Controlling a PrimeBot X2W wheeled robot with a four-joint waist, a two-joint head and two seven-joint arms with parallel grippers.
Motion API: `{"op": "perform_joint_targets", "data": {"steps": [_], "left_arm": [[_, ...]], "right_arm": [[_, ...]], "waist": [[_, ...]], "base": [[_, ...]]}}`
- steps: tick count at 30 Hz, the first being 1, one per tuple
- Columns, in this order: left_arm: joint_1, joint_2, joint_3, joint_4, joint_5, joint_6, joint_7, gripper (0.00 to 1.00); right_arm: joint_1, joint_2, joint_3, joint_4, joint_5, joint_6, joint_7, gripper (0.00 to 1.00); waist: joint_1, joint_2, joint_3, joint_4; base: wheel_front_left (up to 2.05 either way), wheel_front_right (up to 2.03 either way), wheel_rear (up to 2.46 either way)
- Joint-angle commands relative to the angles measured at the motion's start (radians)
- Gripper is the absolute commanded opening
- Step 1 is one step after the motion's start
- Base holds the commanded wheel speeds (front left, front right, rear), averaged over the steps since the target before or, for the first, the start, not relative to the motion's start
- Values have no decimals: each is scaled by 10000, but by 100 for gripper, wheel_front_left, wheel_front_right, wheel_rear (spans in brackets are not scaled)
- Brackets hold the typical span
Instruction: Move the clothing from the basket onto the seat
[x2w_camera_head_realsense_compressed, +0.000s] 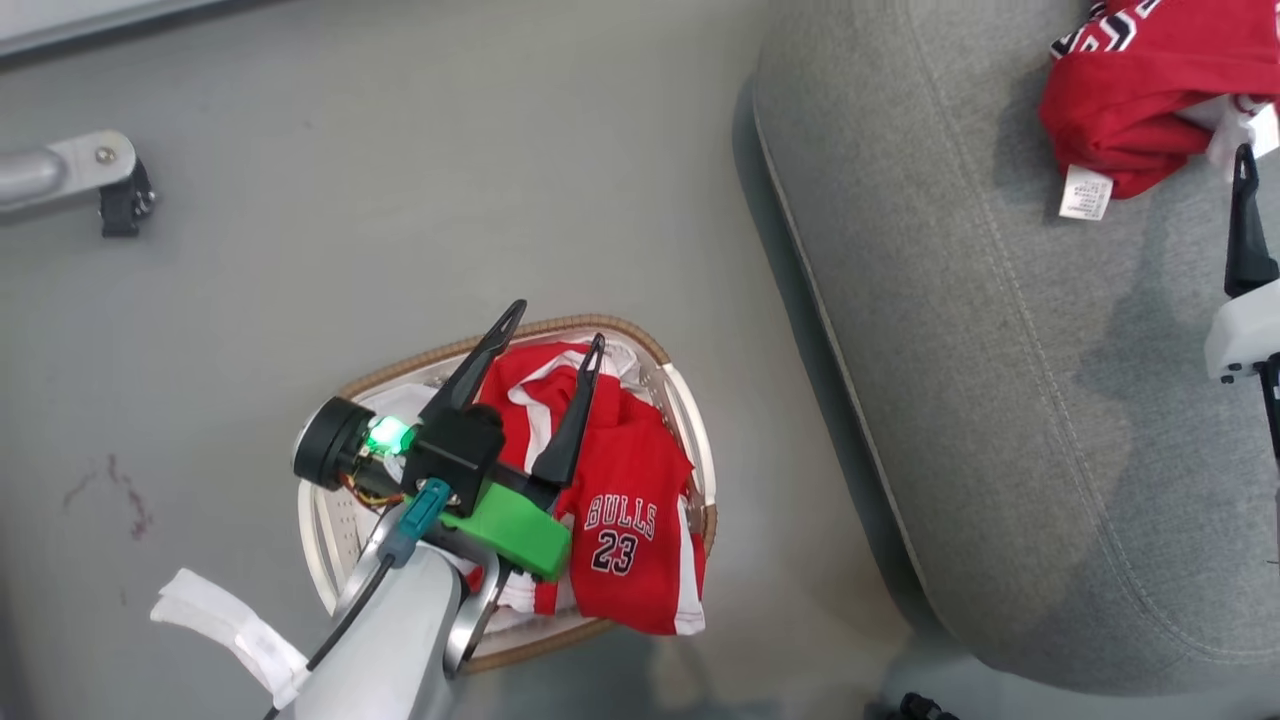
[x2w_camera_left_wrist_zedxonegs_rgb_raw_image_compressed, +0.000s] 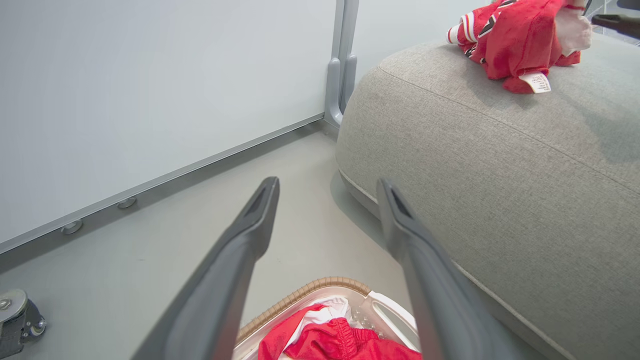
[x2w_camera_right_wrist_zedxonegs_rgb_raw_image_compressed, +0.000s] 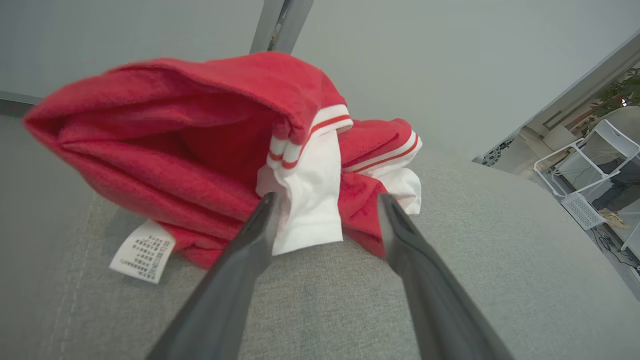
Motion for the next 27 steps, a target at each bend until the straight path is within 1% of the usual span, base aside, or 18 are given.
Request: {"op": "perform_joint_targets", "data": {"steps": [1,8,13,19,22,27], "left_arm": [[199,-59,74,-7,-69,23,-9,100],[740,-282,563,66,-352,40,-9,100],[1177,-411,1024,86,-541,60,-9,100],[1771,-472,1733,108,-687,146,-9,100],[2155,-494,2169,211,-748,169,-9,100],[2798,-524,2964,243,-1002,168,-9,100]], "right_arm": [[80,-167,38,-66,69,-14,-48,100],[-155,-420,706,-158,159,-14,-48,100],[-146,-239,1167,-50,300,-14,-48,100],[234,256,1650,130,645,-14,-48,100],[575,642,1860,52,801,-14,-48,100],[1390,1359,1917,-251,1210,-14,-48,100]], "waist": [[-1,0,-586,43],[-1,0,-1757,514],[-1,0,-2590,968],[-1,0,-3343,1519],[-1,0,-3647,1714],[-1,0,-3984,1934]], "base": [[0,0,0],[0,0,0],[0,0,0],[0,0,0],[0,0,0],[0,0,0]]}}
